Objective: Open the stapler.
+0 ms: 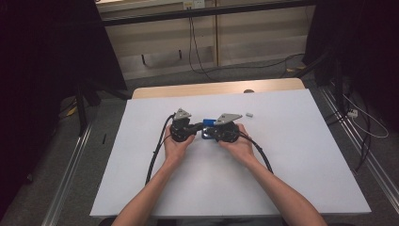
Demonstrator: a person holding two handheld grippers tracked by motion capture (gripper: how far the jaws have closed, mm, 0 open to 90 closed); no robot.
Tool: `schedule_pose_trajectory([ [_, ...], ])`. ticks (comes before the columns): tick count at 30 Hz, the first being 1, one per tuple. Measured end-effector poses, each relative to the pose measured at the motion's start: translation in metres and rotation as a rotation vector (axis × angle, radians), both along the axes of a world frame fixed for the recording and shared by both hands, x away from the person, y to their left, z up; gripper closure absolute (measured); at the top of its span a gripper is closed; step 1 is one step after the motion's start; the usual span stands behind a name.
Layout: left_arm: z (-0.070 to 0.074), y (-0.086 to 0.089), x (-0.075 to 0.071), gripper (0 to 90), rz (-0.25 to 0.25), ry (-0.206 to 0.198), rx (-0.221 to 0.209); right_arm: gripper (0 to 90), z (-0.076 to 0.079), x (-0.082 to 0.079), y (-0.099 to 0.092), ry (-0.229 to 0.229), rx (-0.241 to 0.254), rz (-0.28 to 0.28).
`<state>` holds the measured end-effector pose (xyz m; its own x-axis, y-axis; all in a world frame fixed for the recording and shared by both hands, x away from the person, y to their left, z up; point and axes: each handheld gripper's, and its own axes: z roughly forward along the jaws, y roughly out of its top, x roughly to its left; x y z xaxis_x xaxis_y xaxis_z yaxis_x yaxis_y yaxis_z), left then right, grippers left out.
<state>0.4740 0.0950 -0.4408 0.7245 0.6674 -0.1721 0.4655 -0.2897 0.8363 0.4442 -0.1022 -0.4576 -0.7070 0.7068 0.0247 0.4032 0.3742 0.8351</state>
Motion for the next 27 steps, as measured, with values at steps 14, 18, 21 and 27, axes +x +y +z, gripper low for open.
schedule_pose_trajectory([
  [14,0.008,-0.001,0.001,90.0,-0.011,-0.013,-0.016,90.0,0.007,-0.003,-0.011,0.001,-0.006,0.005],
  [18,0.01,-0.001,0.002,90.0,-0.015,-0.012,-0.02,90.0,0.012,-0.005,-0.012,-0.007,0.0,0.011],
  [21,0.011,-0.002,0.001,90.0,-0.014,-0.009,-0.024,90.0,0.016,-0.008,-0.014,-0.009,-0.04,0.019],
  [27,0.015,-0.004,-0.001,90.0,-0.012,-0.017,-0.025,90.0,0.025,-0.012,-0.025,-0.03,-0.048,0.004],
])
